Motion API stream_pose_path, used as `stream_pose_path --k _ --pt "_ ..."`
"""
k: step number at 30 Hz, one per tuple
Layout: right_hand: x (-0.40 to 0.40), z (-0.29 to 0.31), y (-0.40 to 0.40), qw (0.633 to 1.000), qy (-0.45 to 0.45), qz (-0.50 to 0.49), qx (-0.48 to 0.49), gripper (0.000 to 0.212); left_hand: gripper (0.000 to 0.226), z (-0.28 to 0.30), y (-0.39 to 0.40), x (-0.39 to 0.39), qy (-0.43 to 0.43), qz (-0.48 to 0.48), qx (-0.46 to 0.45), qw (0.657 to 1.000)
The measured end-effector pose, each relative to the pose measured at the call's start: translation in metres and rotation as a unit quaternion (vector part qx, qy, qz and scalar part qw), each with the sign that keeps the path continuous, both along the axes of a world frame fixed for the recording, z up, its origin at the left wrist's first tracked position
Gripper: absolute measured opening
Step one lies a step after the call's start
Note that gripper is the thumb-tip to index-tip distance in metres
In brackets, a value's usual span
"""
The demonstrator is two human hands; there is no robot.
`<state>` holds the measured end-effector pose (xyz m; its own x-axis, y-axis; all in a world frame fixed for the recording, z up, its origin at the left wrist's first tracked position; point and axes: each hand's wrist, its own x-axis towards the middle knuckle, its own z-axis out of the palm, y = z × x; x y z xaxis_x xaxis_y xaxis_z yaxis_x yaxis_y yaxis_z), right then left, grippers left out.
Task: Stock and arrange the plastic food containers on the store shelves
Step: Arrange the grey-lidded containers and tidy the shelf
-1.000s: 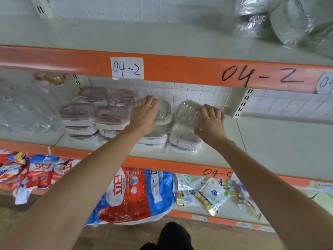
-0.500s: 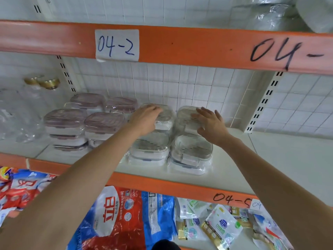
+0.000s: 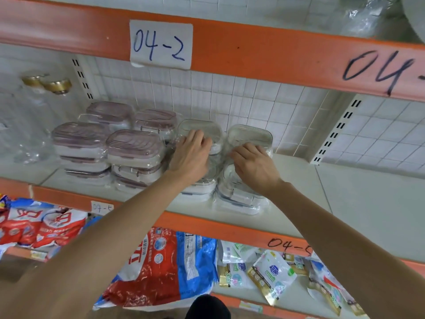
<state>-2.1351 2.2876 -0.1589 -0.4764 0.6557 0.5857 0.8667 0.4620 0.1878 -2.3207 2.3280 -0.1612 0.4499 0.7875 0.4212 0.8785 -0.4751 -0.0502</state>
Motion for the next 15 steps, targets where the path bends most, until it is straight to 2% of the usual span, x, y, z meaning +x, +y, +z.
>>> stream_pose_path --k 3,6,9,15 --pt "-0.018 0.004 -0.015 0.998 -0.025 0.031 -0.055 0.018 0.028 0.005 -0.017 -0.008 0.037 -0.027 -0.030 0.999" --pt "-0.031 0.015 -0.029 0.992 -0.039 0.045 -0.110 0.020 0.024 0.014 -0.038 -0.024 0.046 -0.050 -0.054 0.996" --pt "-0.046 0.037 -0.044 0.984 -0.064 0.055 -0.155 0.022 0.029 0.030 -0.061 -0.046 0.078 -0.049 -0.108 0.990" --pt "-0.084 0.092 -0.078 0.972 -0.065 0.073 -0.216 0.028 0.029 0.092 -0.102 -0.094 0.086 -0.058 -0.170 0.980"
